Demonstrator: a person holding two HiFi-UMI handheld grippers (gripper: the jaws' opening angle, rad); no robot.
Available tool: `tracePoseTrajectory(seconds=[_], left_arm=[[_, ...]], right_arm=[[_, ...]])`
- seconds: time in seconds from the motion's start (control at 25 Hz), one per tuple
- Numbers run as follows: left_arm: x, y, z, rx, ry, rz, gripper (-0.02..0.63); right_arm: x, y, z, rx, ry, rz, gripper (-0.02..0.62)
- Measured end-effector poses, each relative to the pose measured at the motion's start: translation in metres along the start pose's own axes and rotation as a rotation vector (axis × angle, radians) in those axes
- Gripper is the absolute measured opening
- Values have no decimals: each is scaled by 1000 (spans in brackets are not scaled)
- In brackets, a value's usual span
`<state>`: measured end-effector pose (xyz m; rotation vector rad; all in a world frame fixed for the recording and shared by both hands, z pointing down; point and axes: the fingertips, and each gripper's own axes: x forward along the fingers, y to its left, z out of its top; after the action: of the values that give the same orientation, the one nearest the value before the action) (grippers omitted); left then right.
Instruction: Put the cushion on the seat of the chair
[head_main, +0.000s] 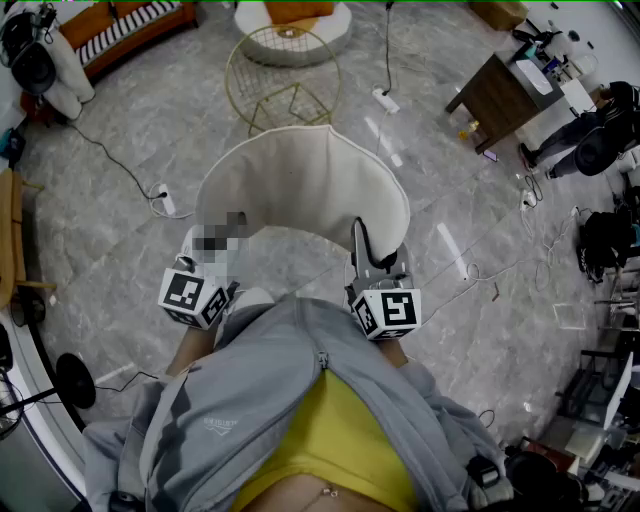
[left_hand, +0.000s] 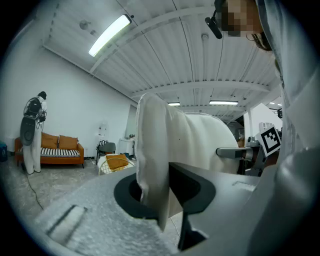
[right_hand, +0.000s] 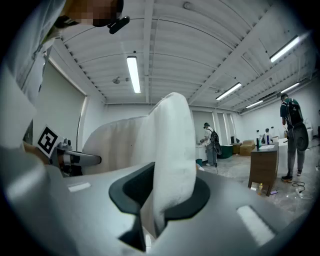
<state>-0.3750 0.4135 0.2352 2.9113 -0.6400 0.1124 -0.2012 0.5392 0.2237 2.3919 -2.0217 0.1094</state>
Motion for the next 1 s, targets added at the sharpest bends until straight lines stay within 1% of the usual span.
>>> tracePoseTrajectory(seconds=[0.2,0.36,0.52,0.64,0.76,0.88,1.0], left_arm=[[16,-6,7,8,-21,-8,71],[27,8,0,-6,-6,-13,71],[47,29,-8,-36,6,-17,71],[70,55,-10,-57,12,-22,71],[101,88,-5,-60,11,-30,71],[135,128,3,-62,6,-31,71],[170,164,20,-56,-2,-38,71]], right_arm=[[0,-17,4,39,-42,15,64],[15,-18,-2,39,-21,17,64],[43,-22,-10,29,9,11,64],[75,-25,-12,16,27,9,66],[119,-31,-10,9,30,5,66],[169,-36,-7,6,26,4,66],[219,-43,4,0,15,-1,66]])
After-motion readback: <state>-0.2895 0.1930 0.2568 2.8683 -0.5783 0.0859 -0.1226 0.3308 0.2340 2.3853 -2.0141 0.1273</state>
